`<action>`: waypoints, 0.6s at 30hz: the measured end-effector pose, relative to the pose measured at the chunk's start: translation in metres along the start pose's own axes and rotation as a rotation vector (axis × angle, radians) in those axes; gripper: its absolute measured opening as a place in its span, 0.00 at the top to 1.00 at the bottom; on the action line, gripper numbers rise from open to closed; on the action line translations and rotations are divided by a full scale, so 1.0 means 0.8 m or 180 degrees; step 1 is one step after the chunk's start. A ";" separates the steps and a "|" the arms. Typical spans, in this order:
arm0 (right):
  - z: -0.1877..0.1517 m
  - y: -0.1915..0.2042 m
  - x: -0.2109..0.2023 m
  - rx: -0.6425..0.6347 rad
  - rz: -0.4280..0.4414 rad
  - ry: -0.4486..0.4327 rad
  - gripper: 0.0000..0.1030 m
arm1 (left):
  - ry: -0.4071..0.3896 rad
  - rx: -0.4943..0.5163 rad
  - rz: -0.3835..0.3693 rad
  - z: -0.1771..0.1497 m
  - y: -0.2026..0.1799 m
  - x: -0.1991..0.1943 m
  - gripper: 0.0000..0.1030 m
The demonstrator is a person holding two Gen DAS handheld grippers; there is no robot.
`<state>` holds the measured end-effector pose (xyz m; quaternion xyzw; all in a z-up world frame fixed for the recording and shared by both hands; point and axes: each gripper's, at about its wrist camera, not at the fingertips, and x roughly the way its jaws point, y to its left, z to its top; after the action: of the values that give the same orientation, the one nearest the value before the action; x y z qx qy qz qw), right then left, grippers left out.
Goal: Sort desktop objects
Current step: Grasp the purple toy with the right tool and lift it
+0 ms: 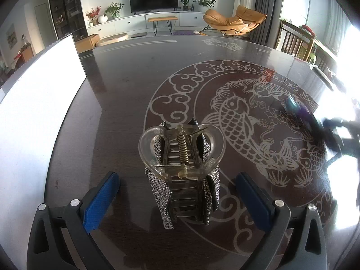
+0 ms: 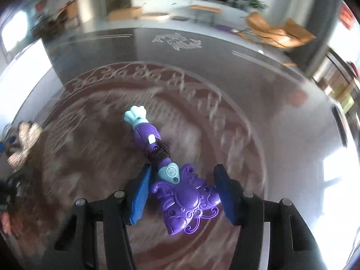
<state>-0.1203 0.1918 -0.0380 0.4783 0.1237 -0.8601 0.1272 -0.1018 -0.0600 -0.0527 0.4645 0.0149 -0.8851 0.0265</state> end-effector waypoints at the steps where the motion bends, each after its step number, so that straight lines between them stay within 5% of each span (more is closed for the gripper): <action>1: -0.014 0.013 -0.012 0.0020 -0.0012 -0.0029 0.45 | 0.0000 0.0003 0.0006 0.000 0.000 0.000 0.00; 7: -0.112 0.045 -0.074 0.0245 0.0025 -0.0297 0.43 | -0.0002 0.0002 0.0006 -0.002 -0.002 -0.001 0.00; 9: -0.131 0.042 -0.082 0.0419 0.0065 -0.0408 0.26 | -0.0001 0.0011 0.0003 -0.002 -0.001 0.000 0.00; 10: -0.137 0.038 -0.081 0.0491 0.0076 -0.0413 0.13 | -0.0001 0.0014 -0.0003 -0.002 -0.001 -0.001 0.00; 18: -0.128 0.041 -0.079 0.0580 0.0083 -0.0422 0.10 | 0.0000 0.0015 -0.0010 -0.002 -0.001 0.001 0.00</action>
<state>0.0039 0.2016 -0.0390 0.4315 0.0300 -0.8958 0.1023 -0.1014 -0.0591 -0.0543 0.4645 0.0135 -0.8852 0.0240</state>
